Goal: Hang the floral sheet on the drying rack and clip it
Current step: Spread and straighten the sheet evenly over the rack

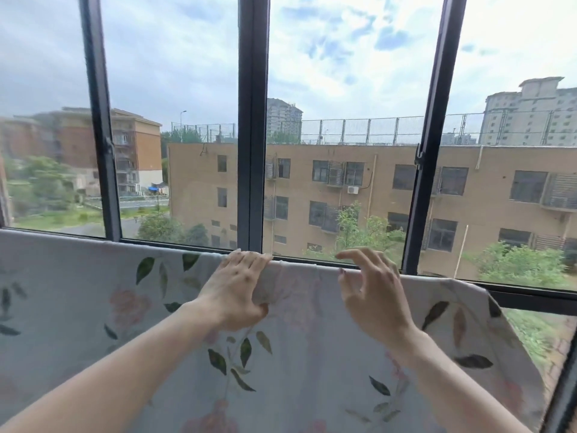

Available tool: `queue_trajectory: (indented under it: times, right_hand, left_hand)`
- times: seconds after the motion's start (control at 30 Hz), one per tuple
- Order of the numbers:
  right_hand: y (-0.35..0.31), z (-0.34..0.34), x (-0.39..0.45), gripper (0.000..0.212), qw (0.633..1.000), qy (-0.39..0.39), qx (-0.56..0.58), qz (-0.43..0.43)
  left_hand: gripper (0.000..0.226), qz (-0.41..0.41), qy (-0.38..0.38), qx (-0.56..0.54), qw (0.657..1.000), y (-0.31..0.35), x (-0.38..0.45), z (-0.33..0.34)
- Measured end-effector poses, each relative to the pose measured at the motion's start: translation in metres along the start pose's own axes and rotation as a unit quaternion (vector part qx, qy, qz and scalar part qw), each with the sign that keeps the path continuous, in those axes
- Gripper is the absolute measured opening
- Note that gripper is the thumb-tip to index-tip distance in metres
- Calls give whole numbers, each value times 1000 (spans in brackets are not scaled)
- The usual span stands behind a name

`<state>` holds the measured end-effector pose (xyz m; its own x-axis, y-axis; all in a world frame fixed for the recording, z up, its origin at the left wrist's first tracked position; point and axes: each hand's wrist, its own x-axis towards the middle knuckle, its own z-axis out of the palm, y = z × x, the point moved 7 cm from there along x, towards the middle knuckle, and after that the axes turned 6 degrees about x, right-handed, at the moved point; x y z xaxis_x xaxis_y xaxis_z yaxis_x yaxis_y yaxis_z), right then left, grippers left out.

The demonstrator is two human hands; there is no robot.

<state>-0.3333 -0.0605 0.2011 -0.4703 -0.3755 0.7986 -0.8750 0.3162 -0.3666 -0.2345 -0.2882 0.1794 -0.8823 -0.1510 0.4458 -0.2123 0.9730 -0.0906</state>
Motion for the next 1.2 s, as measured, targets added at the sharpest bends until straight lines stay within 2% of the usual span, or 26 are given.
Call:
queue_trajectory:
  times: [0.1, 0.2, 0.43, 0.67, 1.0, 1.2]
  right_hand:
    - [-60, 54, 8, 31, 997, -55, 38, -24]
    - [-94, 93, 7, 33, 994, -99, 47, -11]
    - [-193, 188, -11, 34, 983, -150, 100, -23]
    - [-303, 289, -24, 35, 963, -219, 146, -64]
    - [-400, 406, 7, 37, 929, -282, 206, -122]
    - [-439, 472, 55, 37, 922, -261, 249, -139]
  left_hand:
    - [99, 1, -2, -5, 1000, -29, -18, -10]
    - [95, -15, -7, 5, 1000, -77, -59, -17]
    - [77, -131, -44, 20, 990, -232, -194, -36]
    - [69, -212, -45, 21, 976, -337, -285, -55]
    - [53, -317, -6, 22, 948, -465, -340, -77]
    - [47, -348, 2, 30, 937, -562, -322, -85]
